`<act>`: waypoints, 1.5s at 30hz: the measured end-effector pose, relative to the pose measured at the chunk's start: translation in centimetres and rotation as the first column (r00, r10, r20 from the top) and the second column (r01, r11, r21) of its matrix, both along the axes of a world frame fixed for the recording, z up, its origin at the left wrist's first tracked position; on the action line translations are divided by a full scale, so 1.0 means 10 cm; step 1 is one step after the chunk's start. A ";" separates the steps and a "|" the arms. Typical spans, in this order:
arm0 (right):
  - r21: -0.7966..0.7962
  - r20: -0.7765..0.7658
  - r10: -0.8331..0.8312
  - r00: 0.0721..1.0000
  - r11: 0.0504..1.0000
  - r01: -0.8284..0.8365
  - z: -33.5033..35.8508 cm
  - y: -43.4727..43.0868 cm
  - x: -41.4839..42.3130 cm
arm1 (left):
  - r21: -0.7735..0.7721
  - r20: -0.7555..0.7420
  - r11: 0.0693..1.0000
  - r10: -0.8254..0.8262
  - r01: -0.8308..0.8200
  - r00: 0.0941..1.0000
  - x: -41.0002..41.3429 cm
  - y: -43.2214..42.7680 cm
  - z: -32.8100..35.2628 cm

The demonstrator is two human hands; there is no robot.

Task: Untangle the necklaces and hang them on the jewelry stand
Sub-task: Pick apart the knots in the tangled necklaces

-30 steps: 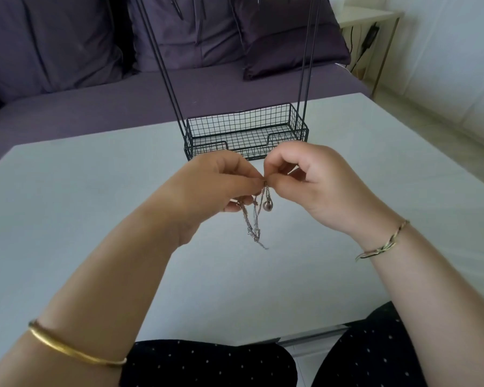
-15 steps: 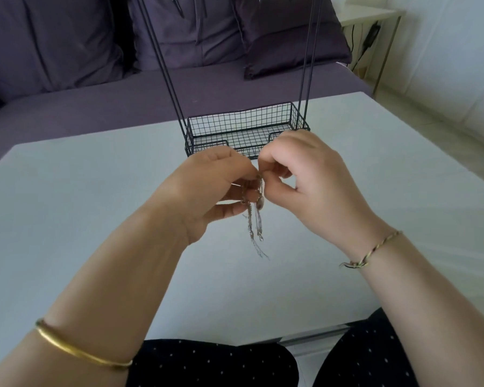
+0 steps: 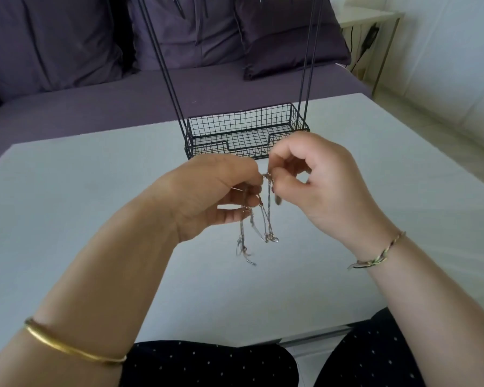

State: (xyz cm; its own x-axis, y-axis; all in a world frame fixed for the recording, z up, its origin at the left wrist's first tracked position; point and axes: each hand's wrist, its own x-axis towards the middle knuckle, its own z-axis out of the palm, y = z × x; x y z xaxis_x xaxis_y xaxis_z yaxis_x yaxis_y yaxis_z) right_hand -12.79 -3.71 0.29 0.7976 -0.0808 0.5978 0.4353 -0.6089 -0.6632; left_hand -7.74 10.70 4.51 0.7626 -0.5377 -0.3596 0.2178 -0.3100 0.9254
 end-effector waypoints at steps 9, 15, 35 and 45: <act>0.107 -0.063 -0.055 0.996 0.992 0.061 0.00 -0.01 -0.02 | -0.088 -0.037 0.994 0.060 -0.064 0.997 -0.01 -0.04 -0.04; 0.284 -0.183 -0.018 0.983 0.956 0.070 0.05 0.00 -0.07 | -0.109 0.001 0.990 0.091 -0.091 0.996 -0.01 -0.03 -0.05; 0.320 -0.311 -0.094 0.946 0.927 0.197 0.04 0.06 -0.06 | -0.072 0.200 0.977 0.210 -0.200 0.957 -0.01 -0.05 -0.08; 0.324 -0.309 -0.136 0.941 0.916 0.238 0.00 0.13 -0.05 | -0.073 0.198 0.981 0.192 -0.181 0.961 -0.03 -0.04 -0.10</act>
